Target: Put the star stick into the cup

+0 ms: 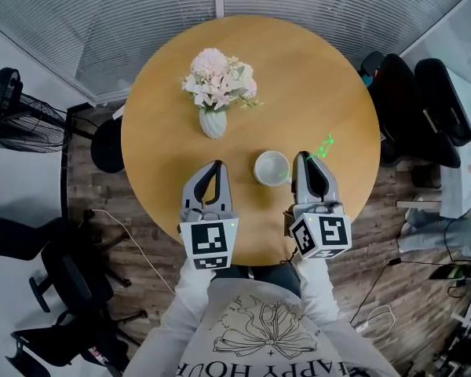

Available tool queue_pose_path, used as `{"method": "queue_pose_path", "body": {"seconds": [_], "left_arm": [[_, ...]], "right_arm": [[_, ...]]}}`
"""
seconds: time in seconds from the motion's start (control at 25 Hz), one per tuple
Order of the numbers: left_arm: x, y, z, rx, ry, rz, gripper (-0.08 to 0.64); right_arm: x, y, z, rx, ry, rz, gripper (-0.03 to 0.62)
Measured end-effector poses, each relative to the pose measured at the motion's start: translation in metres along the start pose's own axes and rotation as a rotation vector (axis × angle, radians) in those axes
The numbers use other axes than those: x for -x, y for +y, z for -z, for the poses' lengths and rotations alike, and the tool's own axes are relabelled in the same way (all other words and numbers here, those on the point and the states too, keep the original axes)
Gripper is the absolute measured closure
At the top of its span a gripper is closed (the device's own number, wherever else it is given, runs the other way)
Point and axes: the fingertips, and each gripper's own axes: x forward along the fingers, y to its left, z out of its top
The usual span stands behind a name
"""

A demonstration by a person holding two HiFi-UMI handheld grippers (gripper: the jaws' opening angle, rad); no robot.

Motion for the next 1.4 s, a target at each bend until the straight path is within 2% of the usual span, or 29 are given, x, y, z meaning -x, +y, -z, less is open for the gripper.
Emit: {"method": "queue_pose_path", "body": {"seconds": [0.28,0.72,1.12,1.4], "left_arm": [[-0.014,-0.015,0.021,-0.01,0.044,0.026,0.554],[-0.028,-0.032,0.057,0.015,0.13,0.018,0.554],[-0.034,-0.033,0.074,0.032,0.163,-0.001,0.554],[-0.038,-0.034,0.076,0.034,0.168,0.004,0.554]], "right_arm": [[-0.012,-0.01,0.03,-0.045,0.049,-0.015,0.566],[-0.026,-0.029,0.09,-0.12,0.164,-0.031,0.566],[-0.038,-0.025,0.123,-0.109,0.234,-0.061,0.566],[-0.045,-0.028,0.135,-0.095,0.274,-0.047,0.566]]}}
